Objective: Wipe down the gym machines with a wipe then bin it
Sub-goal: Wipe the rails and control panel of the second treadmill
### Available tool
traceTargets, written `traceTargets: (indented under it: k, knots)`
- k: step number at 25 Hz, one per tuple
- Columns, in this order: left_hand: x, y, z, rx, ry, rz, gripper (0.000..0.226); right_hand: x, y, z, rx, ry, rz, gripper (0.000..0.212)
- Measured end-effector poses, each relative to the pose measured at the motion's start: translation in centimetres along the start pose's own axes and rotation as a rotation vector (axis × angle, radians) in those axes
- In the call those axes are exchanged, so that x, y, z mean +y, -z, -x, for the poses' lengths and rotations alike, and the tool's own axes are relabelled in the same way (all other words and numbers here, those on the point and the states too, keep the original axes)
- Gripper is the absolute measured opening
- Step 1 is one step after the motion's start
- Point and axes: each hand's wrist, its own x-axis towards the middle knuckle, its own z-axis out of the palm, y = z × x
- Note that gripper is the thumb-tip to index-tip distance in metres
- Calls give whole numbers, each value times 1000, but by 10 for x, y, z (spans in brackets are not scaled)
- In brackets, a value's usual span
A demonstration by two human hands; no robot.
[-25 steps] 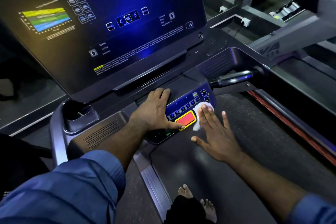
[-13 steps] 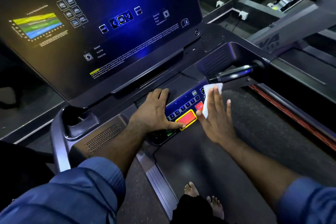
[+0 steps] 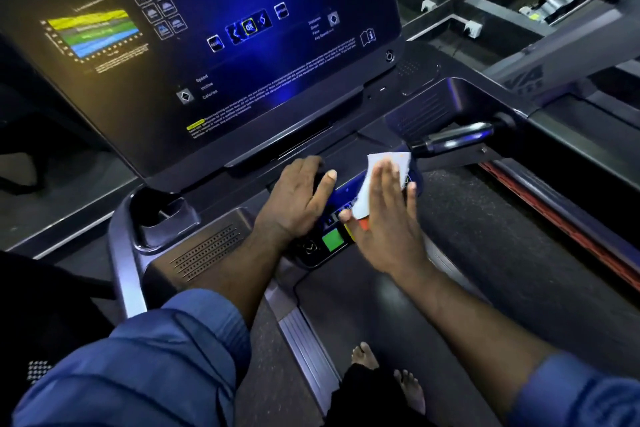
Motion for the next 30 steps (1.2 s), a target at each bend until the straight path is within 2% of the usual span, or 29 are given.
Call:
traceTargets:
  k: [2,4,7,9,11,15,16,17,19,20,21,23,25,27,30]
  knots:
    - [-1,1,-2,47,-20,75,47,-40,-18,32,-28,245,26,109]
    - [-2,2,-2,40,-30,120,48,-49,-34,71,-44,433,48,108]
    - [1,5,-3,11,2,139,49,-25,-31,64,-49,546,139,100]
    - [-3,5,-5,23,20,185,45,-8,-16,31,-32,468,209,97]
    - [-4,6,-6,-1,56,210,43,17,3,-4,0,281,268,96]
    - [-6,9,-7,-40,111,254,44,43,18,-24,-51,-35,117,101]
    - [-5,10,-8,-4,127,282,42,33,19,-20,-63,-19,109,103]
    - [-6,9,-8,49,147,308,40,18,19,-14,-86,88,127,105]
    - [-7,8,-6,149,179,335,39,-13,17,-2,-161,434,207,106]
    - [-8,7,-6,176,178,320,37,-20,21,-3,-186,547,224,103]
    - [-10,5,-6,178,170,284,35,-18,30,-15,-179,583,216,98]
    - [-12,2,-8,123,159,175,37,1,50,-43,-108,459,220,86]
    - [-11,2,-11,49,178,97,45,24,69,-72,-72,364,333,80]
    - [-11,2,-13,4,212,74,46,31,77,-97,-180,380,430,82]
    - [-12,1,-15,-7,243,103,48,16,69,-132,-307,389,411,93]
